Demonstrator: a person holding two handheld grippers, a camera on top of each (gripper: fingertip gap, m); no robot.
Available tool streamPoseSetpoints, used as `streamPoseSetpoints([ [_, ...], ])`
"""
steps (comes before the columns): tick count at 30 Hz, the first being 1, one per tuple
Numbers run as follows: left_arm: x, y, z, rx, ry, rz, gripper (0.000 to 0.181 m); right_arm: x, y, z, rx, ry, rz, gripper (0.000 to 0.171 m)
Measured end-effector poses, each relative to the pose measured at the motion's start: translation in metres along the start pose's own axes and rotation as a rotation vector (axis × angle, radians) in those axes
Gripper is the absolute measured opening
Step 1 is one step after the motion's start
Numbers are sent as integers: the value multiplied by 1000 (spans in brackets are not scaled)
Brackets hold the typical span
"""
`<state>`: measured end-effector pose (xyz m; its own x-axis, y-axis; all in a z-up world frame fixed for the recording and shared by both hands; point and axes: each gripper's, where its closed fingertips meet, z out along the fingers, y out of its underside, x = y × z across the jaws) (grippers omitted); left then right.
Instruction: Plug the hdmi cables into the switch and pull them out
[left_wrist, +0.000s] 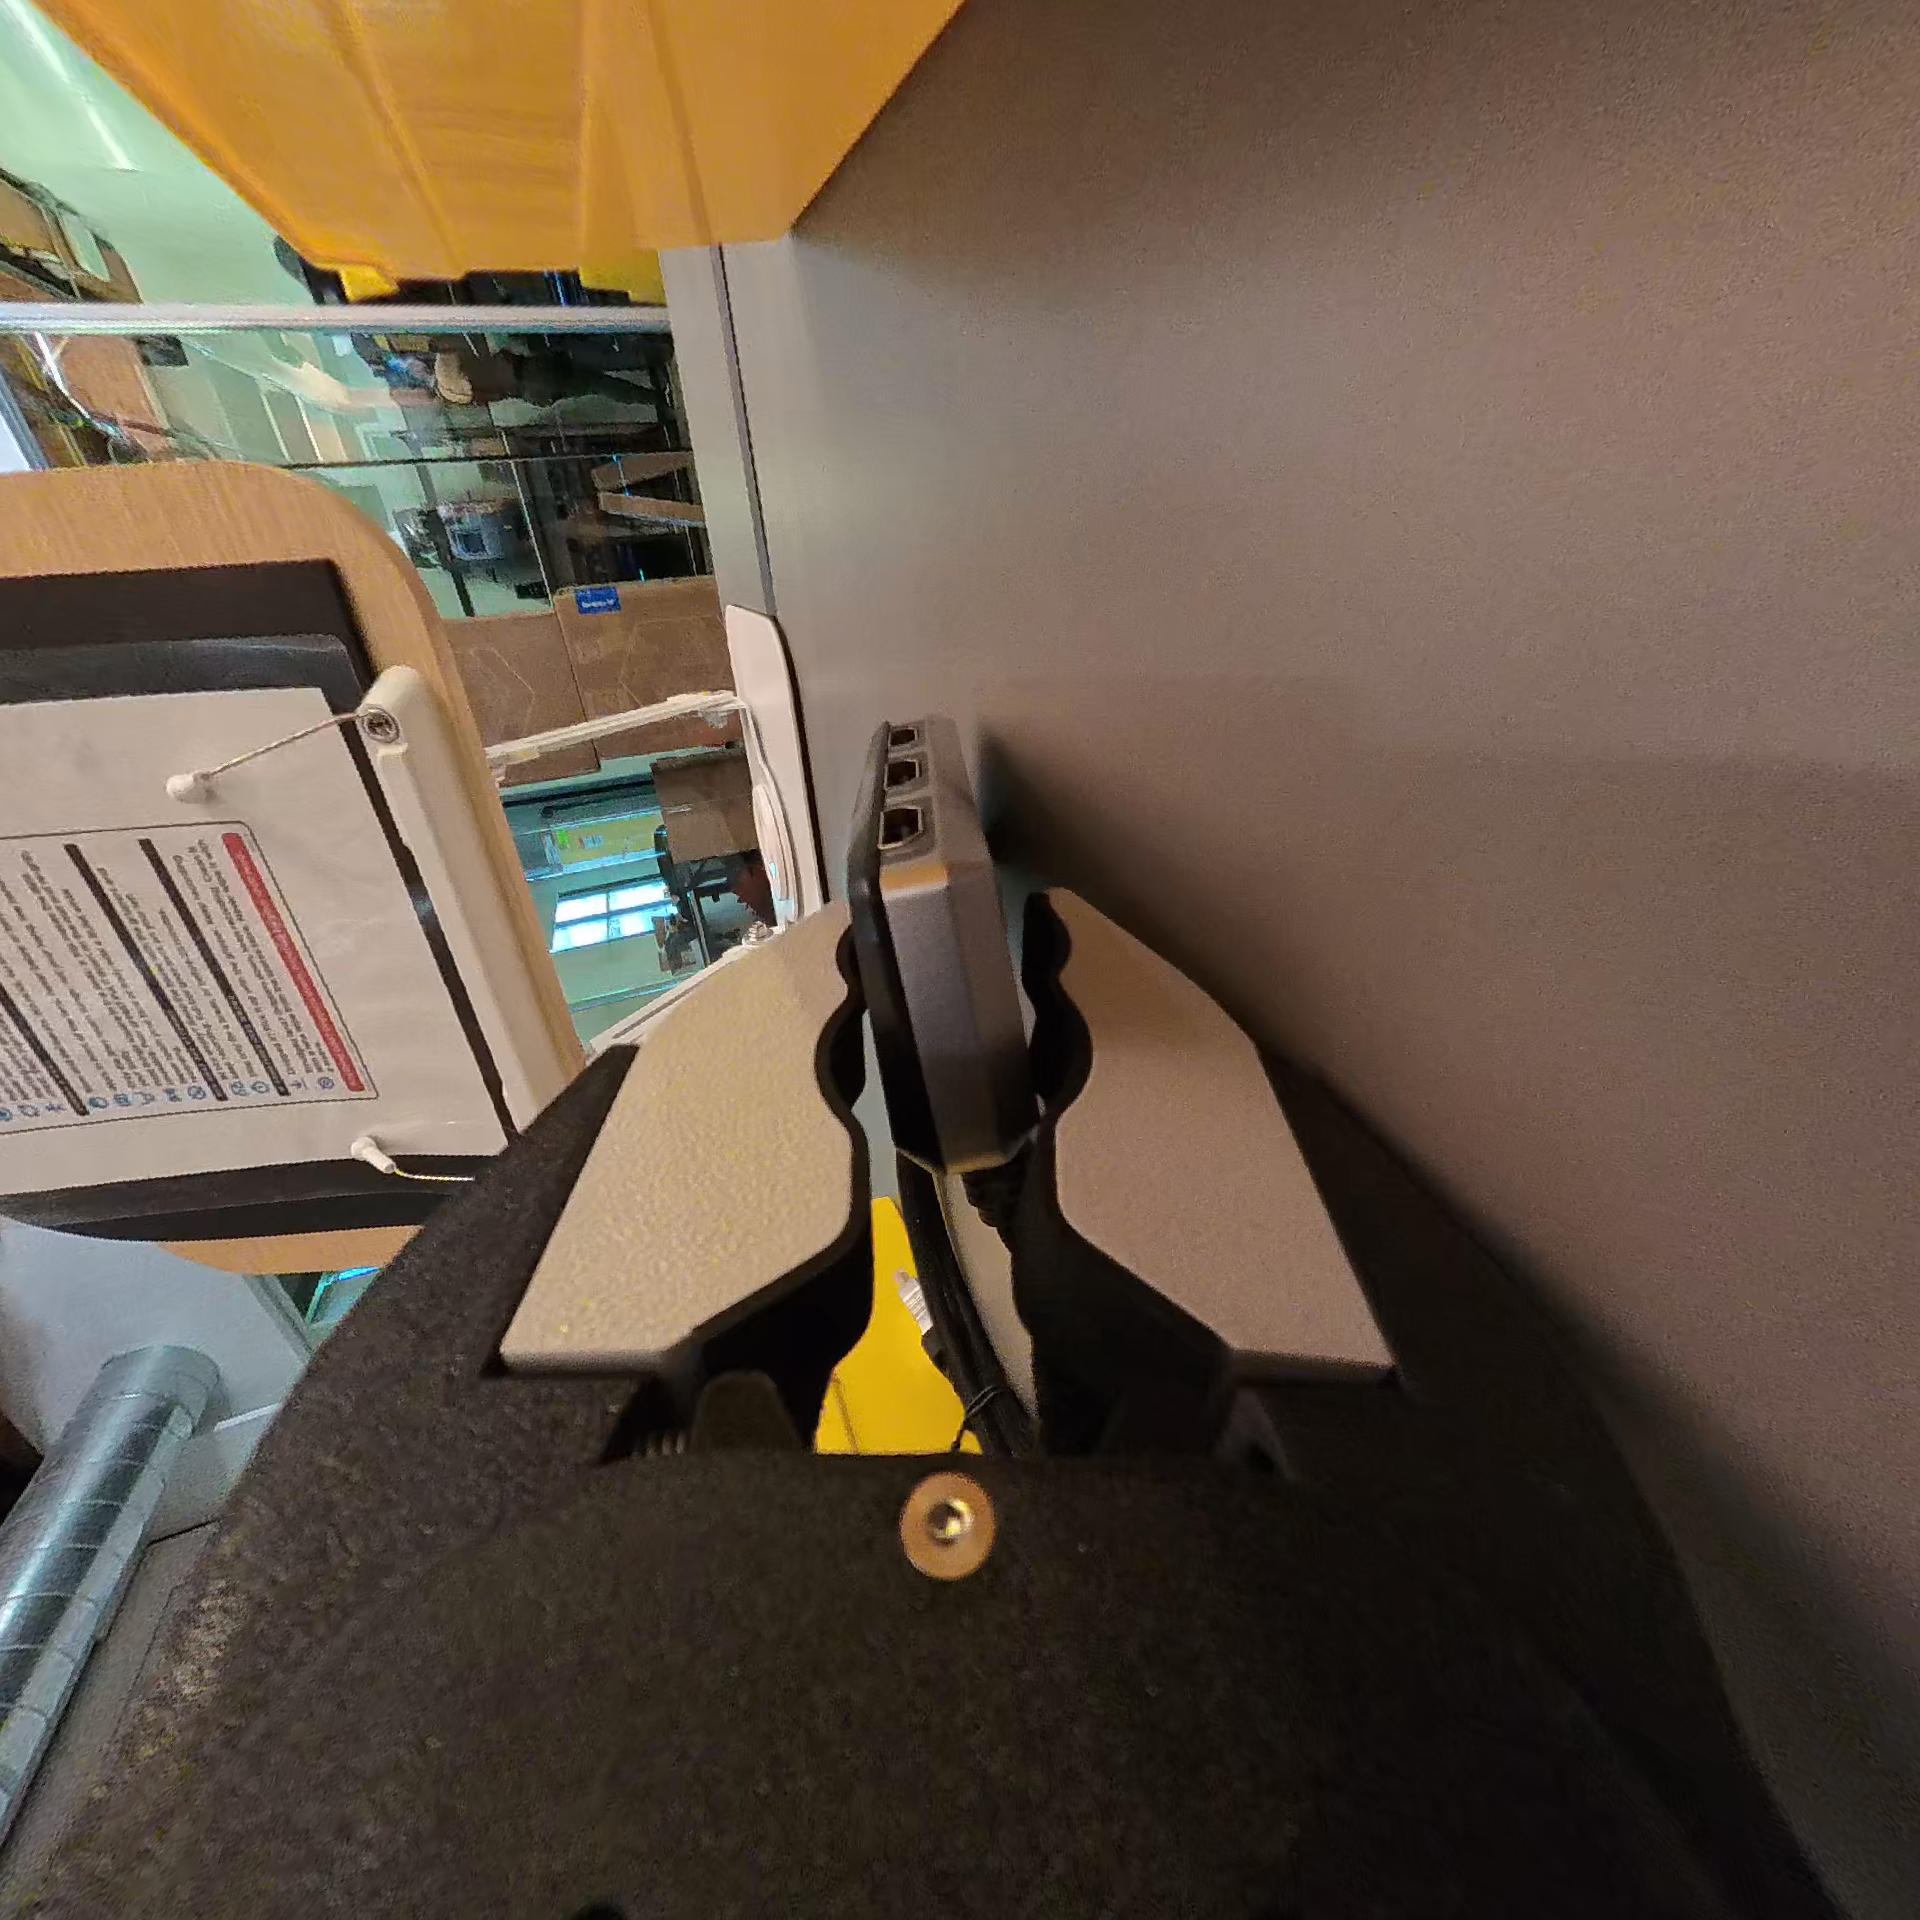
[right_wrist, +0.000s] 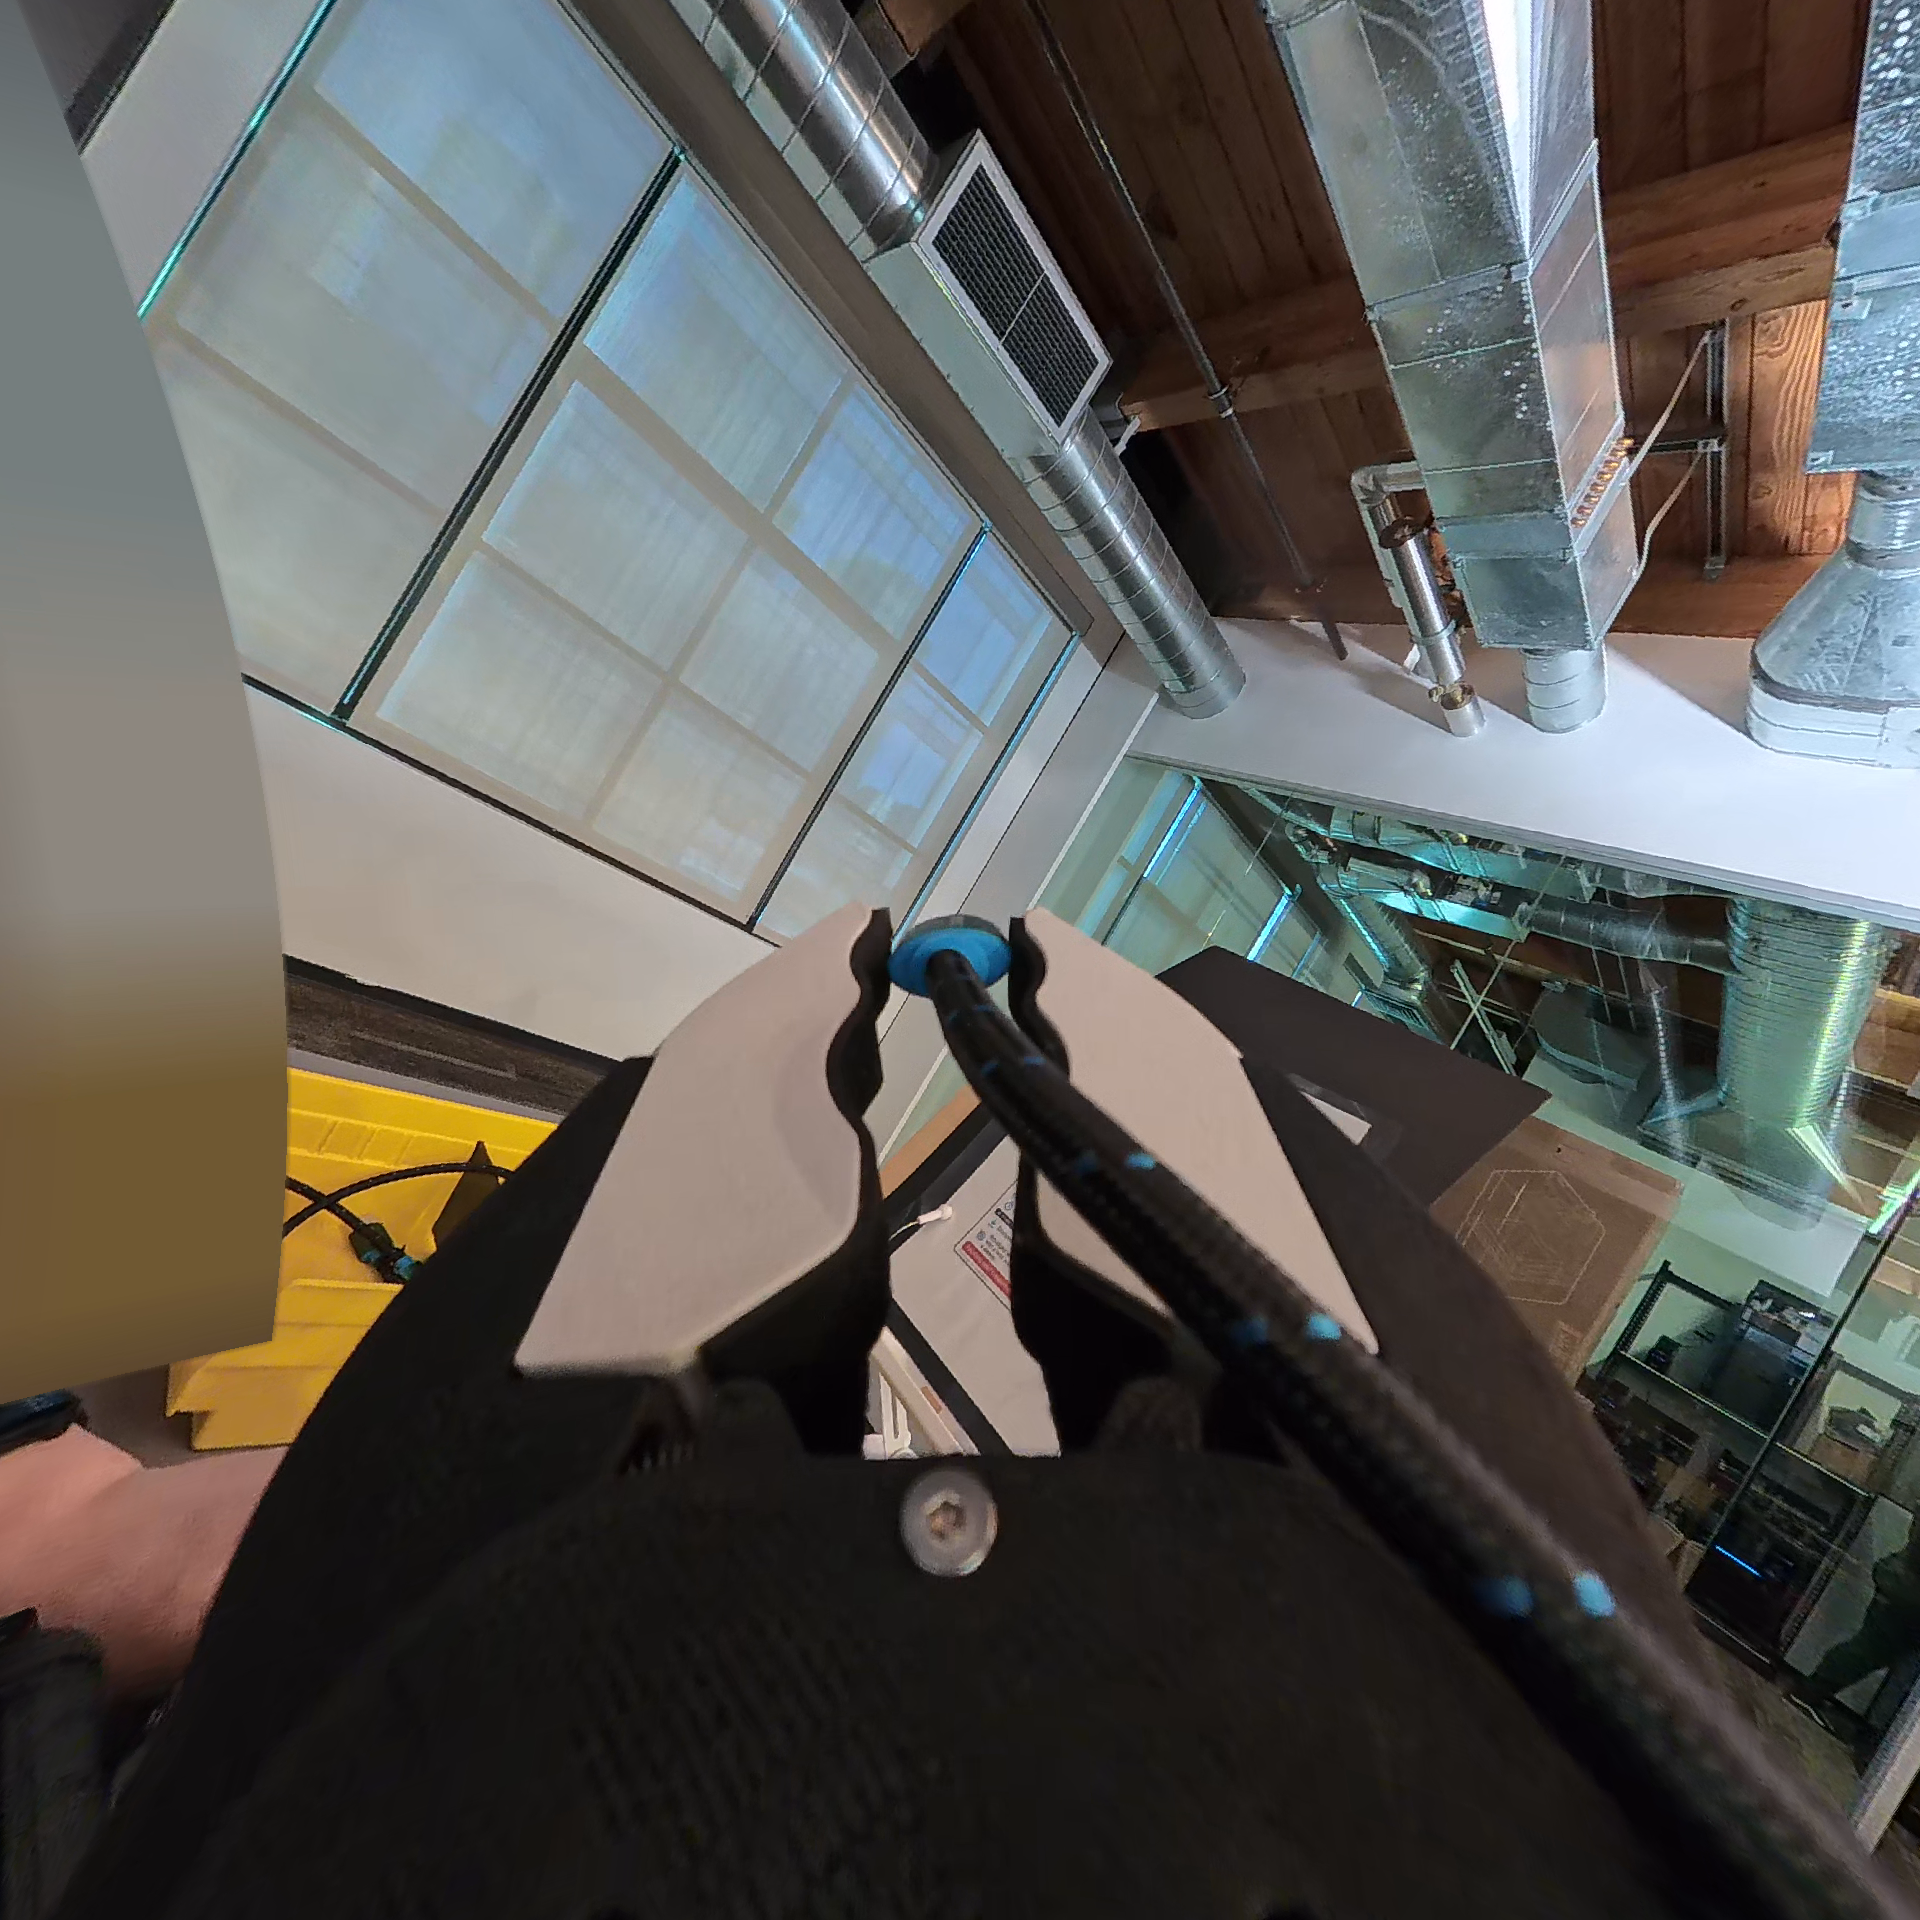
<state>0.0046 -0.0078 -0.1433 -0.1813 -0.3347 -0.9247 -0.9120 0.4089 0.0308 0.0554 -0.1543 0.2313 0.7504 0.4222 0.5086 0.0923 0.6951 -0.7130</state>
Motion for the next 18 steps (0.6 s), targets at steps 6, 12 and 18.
streamPoseSetpoints([
  [6, 0, 5, 3, -19, 23, -18, 28, -1, 3, 1, -6, -5, 2, 22],
  [12, -6, 7, 5, 8, -37, 58, 25, -1, 8, 3, -27, -4, 4, 22],
  [18, -52, 18, -13, 116, -79, -137, 25, 9, 23, 7, -87, 43, 74, 22],
])
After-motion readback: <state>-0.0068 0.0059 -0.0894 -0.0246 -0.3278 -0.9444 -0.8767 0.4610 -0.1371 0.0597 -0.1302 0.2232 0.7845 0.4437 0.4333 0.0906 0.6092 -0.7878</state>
